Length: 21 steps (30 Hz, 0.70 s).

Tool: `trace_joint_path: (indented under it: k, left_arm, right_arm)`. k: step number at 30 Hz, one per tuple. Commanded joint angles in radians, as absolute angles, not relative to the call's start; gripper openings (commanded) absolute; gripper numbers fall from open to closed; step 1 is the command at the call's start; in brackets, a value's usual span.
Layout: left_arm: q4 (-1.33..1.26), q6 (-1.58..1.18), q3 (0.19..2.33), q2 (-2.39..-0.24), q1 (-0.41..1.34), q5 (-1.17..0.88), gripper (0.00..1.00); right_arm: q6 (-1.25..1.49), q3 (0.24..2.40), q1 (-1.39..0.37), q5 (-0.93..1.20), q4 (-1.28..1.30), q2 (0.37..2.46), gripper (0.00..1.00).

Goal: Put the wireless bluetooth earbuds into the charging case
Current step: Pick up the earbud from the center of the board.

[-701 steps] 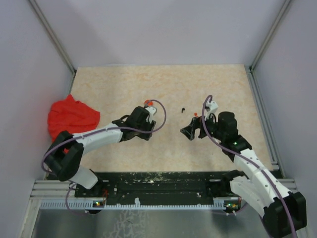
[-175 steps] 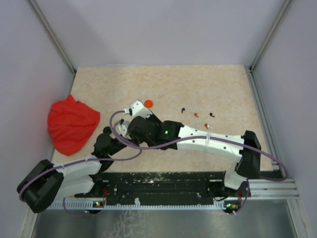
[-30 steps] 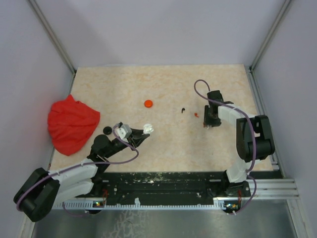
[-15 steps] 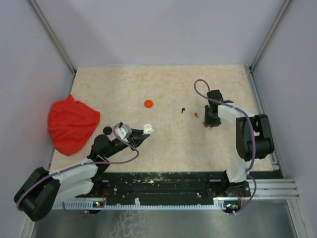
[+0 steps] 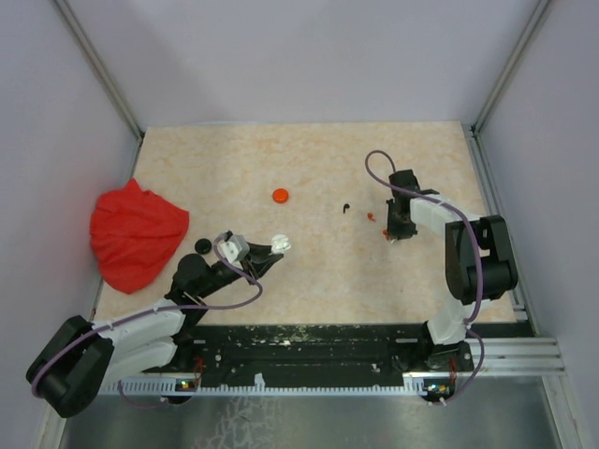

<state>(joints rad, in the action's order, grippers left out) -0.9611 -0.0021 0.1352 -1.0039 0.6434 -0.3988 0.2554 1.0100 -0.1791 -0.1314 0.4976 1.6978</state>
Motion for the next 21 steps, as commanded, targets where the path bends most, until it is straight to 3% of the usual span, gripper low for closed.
trace_joint_path:
  k: [1, 21]
  left_arm:
    - [-1.008, -0.023, 0.128, -1.0, 0.637, -0.443, 0.01]
    - [-1.141, -0.167, 0.183, -1.12, 0.628, -0.595, 0.01]
  right_arm:
    - [0.266, 1.023, -0.216, -0.175, 0.504, 1.662, 0.19]
    - [0.146, 1.023, -0.542, -0.184, 0.394, 1.213, 0.18]
